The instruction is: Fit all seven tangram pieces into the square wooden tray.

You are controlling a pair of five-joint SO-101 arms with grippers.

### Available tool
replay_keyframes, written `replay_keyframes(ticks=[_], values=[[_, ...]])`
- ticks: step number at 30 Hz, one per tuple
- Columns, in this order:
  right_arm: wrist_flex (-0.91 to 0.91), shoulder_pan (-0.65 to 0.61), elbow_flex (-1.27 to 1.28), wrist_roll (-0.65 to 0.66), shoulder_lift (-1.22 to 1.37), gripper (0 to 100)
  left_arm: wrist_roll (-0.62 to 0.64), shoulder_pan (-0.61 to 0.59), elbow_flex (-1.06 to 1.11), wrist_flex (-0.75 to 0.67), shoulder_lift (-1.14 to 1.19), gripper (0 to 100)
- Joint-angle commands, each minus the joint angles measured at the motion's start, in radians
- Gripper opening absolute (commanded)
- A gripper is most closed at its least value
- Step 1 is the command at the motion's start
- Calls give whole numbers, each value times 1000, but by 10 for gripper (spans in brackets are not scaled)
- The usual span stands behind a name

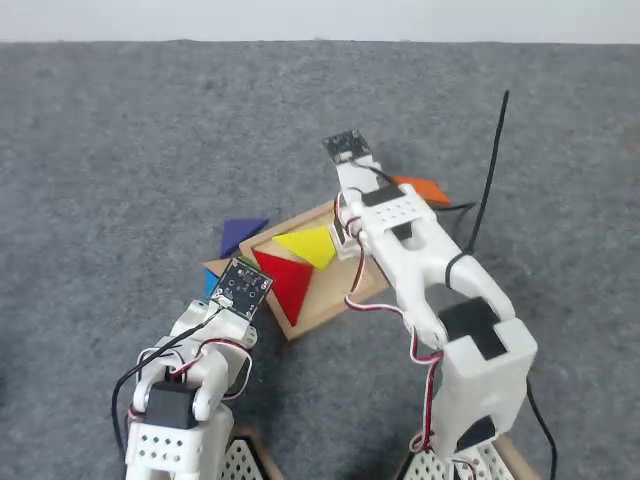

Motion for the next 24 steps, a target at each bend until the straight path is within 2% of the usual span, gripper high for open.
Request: replay_keyframes(ticks=[1, 15, 22, 24], values=[[28, 13, -109, 12, -12, 162, 3, -2, -8, 5, -5, 42], [33, -15, -241, 12, 171, 166, 3, -2, -8, 5, -5, 42], [170, 16, -244, 12, 179, 162, 3, -2, -8, 5, -5, 42], [219, 35, -242, -2, 179, 134, 3, -2, -8, 5, -5, 42]])
